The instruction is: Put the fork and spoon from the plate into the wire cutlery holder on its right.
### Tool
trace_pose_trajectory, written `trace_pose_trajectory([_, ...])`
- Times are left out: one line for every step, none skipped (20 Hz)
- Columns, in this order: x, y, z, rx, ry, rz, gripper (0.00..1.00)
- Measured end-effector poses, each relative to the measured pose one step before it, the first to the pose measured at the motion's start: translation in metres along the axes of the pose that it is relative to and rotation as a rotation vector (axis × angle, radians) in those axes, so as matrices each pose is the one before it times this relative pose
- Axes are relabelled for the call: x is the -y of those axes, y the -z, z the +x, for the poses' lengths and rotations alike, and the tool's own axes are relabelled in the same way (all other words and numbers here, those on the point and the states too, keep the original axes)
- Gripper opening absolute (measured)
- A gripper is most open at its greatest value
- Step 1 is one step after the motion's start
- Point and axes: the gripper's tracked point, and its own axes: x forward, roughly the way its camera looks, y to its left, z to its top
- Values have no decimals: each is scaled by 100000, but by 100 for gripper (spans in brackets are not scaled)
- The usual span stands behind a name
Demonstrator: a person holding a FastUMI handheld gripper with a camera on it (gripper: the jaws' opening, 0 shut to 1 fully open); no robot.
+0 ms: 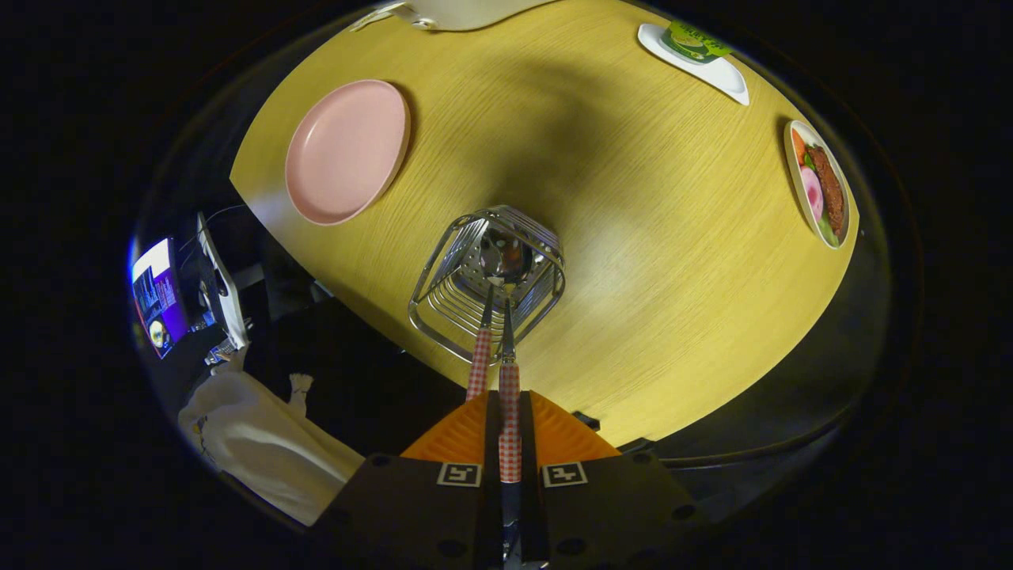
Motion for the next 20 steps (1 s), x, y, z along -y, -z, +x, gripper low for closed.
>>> trace_pose_trajectory([-232, -74, 43, -944, -963, 540, 13])
trace_pose_trajectory([-243, -74, 116, -792, -892, 686, 13])
trace_pose_trajectory([-89, -95, -38, -554, -489, 359, 13])
trace_pose_trajectory([64, -285, -128, 557, 101, 43, 13])
trace_pose_trajectory([-55, -437, 39, 1780, 180, 15, 14])
trace_pose_trajectory([-245, -303, -197, 1590, -714, 395, 16])
trace_pose_trajectory([-199, -195, -166, 1832, -831, 127, 16])
trace_pose_trajectory([30, -89, -510, 2163, -275, -70, 30])
trace_pose_trajectory([-122, -331, -645, 3332, -474, 323, 43])
trace_pose_trajectory([-122, -233, -606, 3827, -802, 881, 57])
trace_pose_trajectory([-236, -177, -425, 4254, -1287, 1204, 71])
trace_pose_trajectory([-320, -261, -758, 4526, -1999, 1890, 76])
trace_pose_trajectory([-302, -194, -657, 4356, -1411, 2034, 85])
trace_pose_trajectory([-160, -44, -624, 4368, -615, 1792, 100])
trace_pose_trajectory([78, -179, -597, 4772, 528, 928, 99])
trace_pose_trajectory([-18, -236, -575, 5660, 466, 623, 100])
trace_pose_trajectory([-200, 24, -694, 4781, 289, 562, 99])
trace_pose_trajectory([-451, 39, -759, 5019, -213, 815, 100])
trace_pose_trajectory([-524, -115, -713, 4814, -639, 1099, 100])
trace_pose_trajectory([-460, -41, -780, 5044, 55, 1013, 100])
